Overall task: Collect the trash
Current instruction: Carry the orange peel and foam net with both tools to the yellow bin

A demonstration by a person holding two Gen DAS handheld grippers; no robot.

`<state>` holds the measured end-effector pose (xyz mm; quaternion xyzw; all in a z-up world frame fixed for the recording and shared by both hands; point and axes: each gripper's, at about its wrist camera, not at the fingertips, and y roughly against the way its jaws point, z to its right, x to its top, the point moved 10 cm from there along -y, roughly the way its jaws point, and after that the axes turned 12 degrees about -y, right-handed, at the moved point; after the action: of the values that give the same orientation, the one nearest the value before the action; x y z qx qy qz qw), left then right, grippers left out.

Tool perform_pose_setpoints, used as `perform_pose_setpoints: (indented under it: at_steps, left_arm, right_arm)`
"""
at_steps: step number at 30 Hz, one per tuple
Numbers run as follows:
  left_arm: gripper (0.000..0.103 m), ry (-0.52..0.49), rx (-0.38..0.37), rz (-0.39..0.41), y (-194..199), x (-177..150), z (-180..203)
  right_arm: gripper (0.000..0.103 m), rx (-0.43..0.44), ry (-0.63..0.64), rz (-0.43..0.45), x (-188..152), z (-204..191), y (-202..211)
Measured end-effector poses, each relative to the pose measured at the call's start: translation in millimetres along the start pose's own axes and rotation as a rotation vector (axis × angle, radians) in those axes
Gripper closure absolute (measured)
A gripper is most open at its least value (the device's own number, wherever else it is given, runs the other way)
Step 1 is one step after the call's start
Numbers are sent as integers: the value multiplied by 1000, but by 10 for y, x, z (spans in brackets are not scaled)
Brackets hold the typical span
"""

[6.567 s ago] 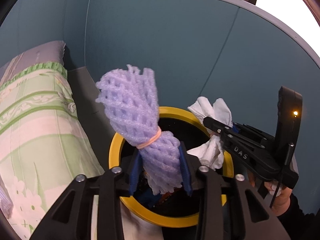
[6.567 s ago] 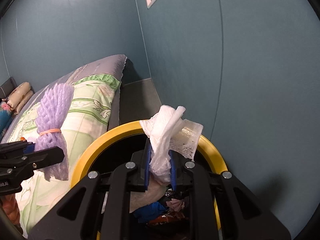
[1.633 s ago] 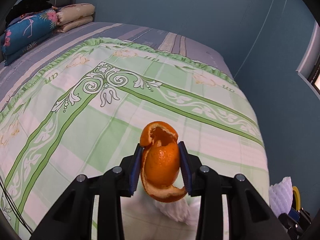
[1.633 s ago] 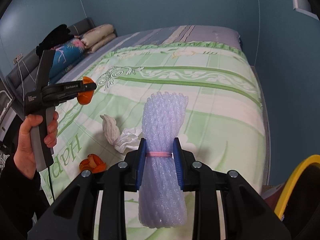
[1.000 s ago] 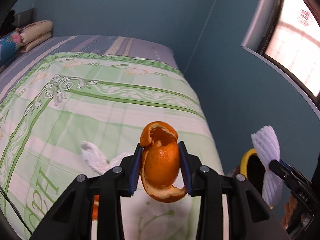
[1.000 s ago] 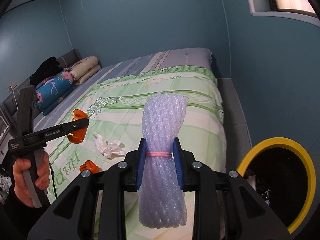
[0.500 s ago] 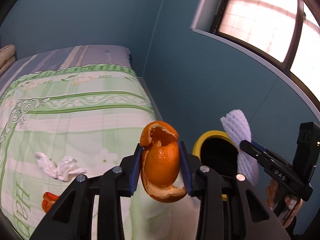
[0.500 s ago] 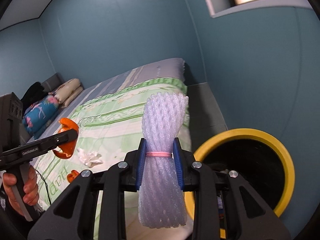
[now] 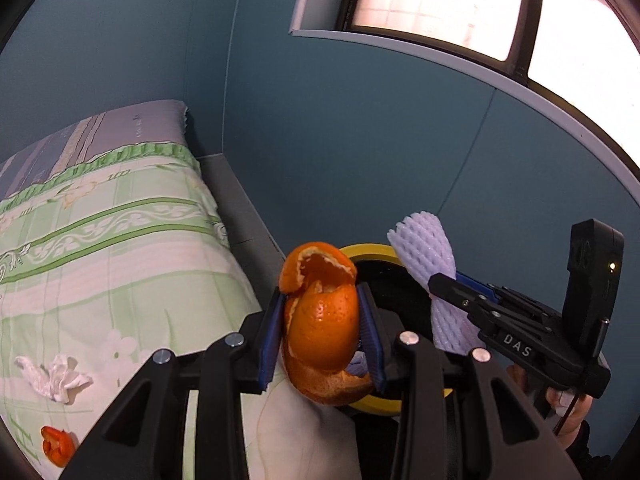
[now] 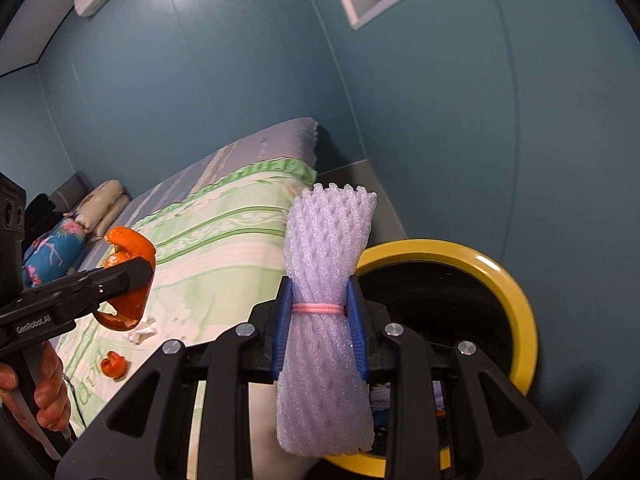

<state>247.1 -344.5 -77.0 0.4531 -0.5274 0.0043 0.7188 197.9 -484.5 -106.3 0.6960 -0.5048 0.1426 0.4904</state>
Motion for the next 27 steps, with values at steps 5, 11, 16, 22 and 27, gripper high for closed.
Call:
perform_pose_setpoints:
  at_steps: [5,11,16,22,27]
  left_arm:
    - [70,-42,-9,-1,-193,57,191]
    - [70,-81,-6,-8,-398,94,321]
    - [70,-92,-29,-32,-582,78,398]
    - [69,-76,-47,-60,-824,63,457]
    - [69,-54,-50,-84,-1053,-45,431]
  right_arm:
    - [78,-42,-24,11,23,240,-20]
    - [78,-86,-44,22,46,505,-19]
    - [78,-103,-56,19,45,645,-55]
    - [78,-111,-62,-2,-7,750,-149]
    - [77,-121,-69,-12,-26,796,-202]
